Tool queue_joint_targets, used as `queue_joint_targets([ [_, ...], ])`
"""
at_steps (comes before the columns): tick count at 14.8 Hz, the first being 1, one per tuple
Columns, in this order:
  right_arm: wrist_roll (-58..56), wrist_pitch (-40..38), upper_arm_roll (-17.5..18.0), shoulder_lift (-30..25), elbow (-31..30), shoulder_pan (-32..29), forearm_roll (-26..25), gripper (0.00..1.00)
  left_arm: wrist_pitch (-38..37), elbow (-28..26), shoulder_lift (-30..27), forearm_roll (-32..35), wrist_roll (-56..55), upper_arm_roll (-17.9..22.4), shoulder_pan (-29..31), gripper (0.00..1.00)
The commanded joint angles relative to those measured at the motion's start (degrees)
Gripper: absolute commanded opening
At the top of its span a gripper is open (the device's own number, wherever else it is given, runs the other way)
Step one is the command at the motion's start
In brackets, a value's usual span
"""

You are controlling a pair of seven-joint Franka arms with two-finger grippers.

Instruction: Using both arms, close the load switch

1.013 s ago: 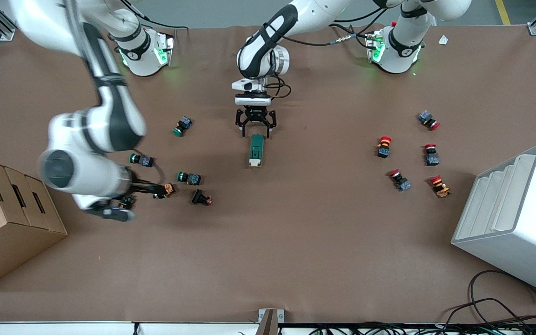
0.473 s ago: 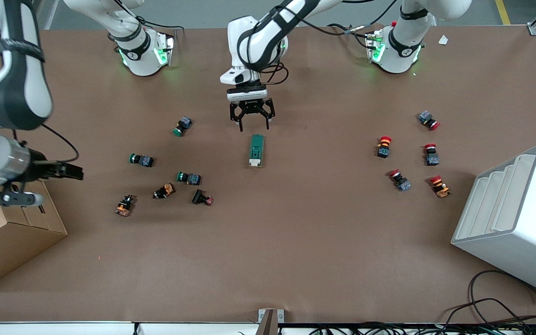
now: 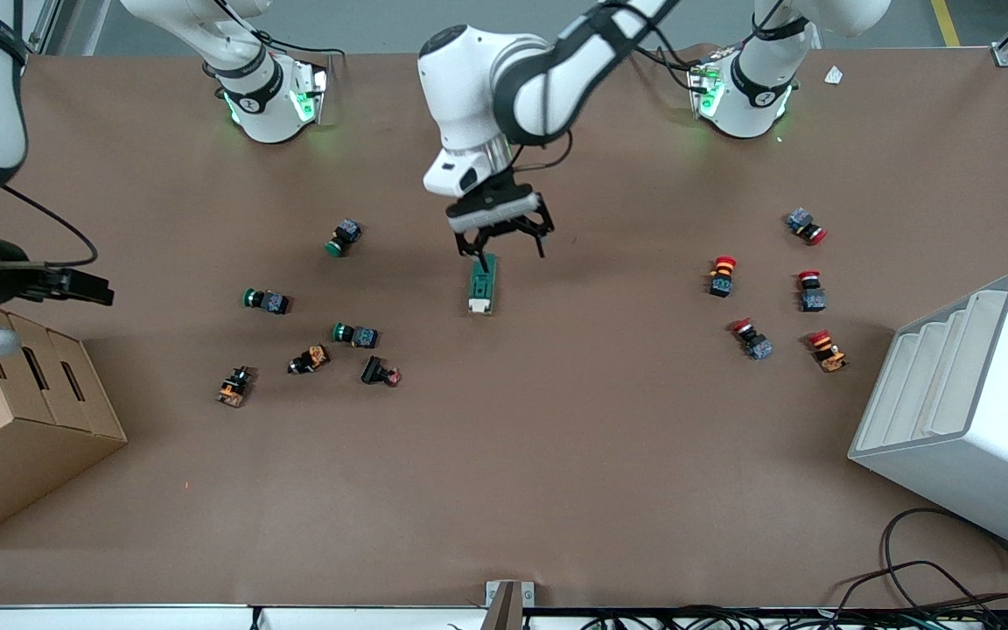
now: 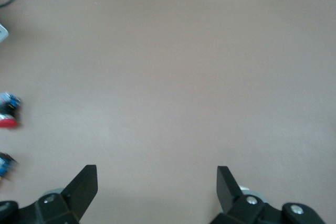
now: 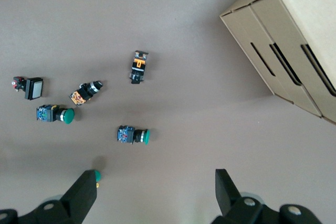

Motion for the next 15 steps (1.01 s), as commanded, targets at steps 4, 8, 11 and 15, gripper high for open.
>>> queue_joint_targets([
  [4, 0.45, -2.4, 5.74, -4.56, -1.26, -4.4, -1.23, 1.0, -3.02, 5.55, -4.02, -8.45, 16.28, -0.55, 12.98, 1.0],
  [8, 0.45, -3.02, 1.53, -5.09, -1.26, 0.42, -1.23, 1.0, -6.98, 7.93, -7.54, -16.0, 34.48, -0.72, 23.09, 1.0],
  [11, 0.45, -3.02, 0.64, -5.36, -1.17, 1.14, -1.23, 1.0, -8.47, 7.84, -10.44, -19.79, 45.1, -0.64, 29.59, 1.0],
  [15, 0.45, -3.03, -0.32, -5.45, -0.82, 1.93, -1.23, 1.0, -11.8, 7.32, -14.91, -29.88, 54.9, 1.02, 35.76, 1.0],
])
